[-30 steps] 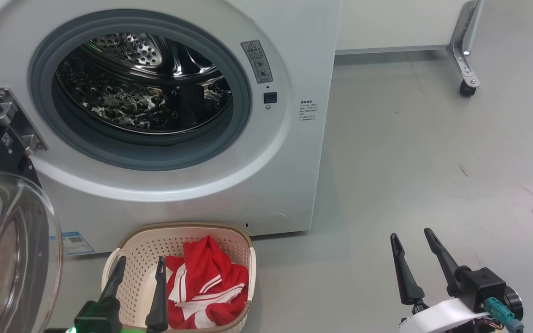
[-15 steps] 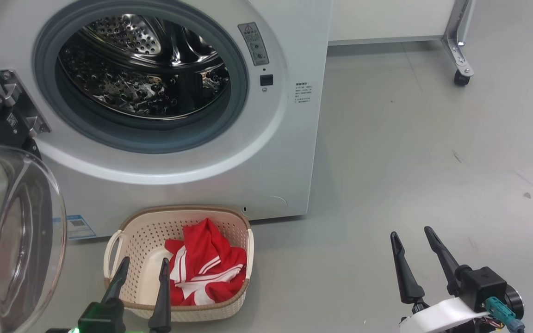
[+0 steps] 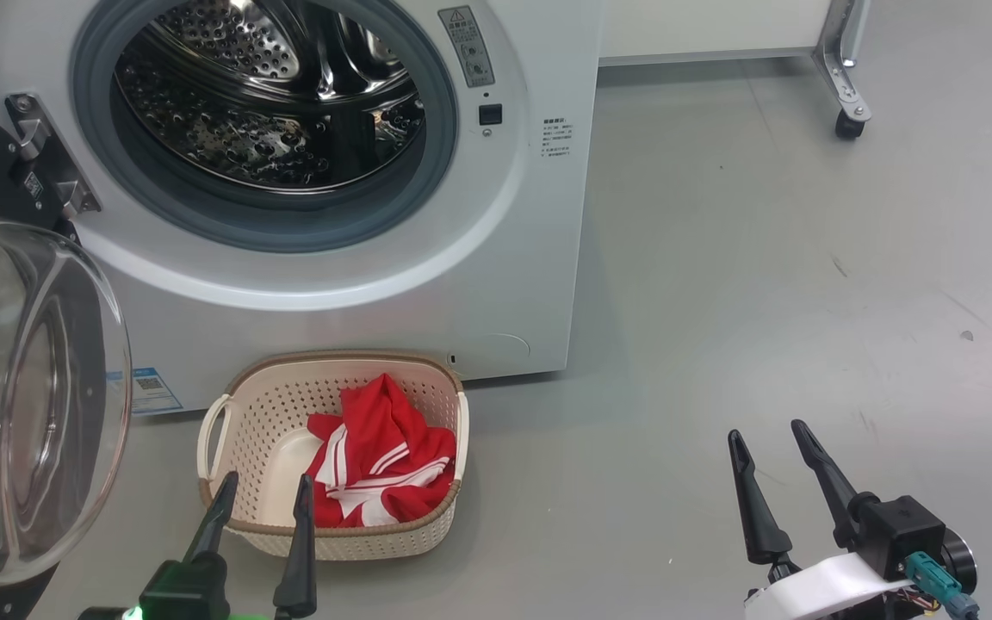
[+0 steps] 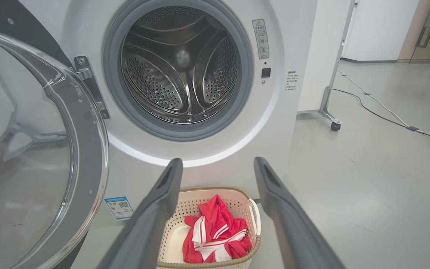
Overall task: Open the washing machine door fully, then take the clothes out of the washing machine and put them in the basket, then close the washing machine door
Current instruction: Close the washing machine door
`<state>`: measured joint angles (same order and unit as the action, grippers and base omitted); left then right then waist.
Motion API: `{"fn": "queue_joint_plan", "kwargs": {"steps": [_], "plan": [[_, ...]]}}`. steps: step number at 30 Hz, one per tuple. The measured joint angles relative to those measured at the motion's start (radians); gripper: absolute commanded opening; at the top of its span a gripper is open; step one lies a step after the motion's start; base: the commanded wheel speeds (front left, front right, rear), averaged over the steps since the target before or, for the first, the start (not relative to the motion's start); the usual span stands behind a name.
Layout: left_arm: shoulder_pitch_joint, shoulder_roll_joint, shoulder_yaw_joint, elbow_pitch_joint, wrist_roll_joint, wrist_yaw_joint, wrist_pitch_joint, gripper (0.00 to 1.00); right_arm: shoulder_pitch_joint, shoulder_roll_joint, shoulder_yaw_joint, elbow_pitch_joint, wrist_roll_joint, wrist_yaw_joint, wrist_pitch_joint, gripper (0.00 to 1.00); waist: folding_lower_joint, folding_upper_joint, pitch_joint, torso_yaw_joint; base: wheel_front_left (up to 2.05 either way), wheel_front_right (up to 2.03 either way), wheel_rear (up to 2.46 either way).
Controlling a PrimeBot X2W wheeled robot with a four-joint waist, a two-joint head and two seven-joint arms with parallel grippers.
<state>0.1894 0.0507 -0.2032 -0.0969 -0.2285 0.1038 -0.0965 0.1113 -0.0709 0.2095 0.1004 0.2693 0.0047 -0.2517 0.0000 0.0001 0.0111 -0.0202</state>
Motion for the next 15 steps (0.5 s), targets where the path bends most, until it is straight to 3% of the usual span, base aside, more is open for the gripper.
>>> {"fn": "queue_joint_plan", "kwargs": {"steps": [15], "plan": [[0.0,0.0,0.0,-0.007,0.0,0.002,0.003,1.0,0.0,-0.002,0.0,-0.003,0.0,0.0,0.009,1.0,0.0,0.0,-0.004,0.002,-0.17,0.17,0.0]]}}
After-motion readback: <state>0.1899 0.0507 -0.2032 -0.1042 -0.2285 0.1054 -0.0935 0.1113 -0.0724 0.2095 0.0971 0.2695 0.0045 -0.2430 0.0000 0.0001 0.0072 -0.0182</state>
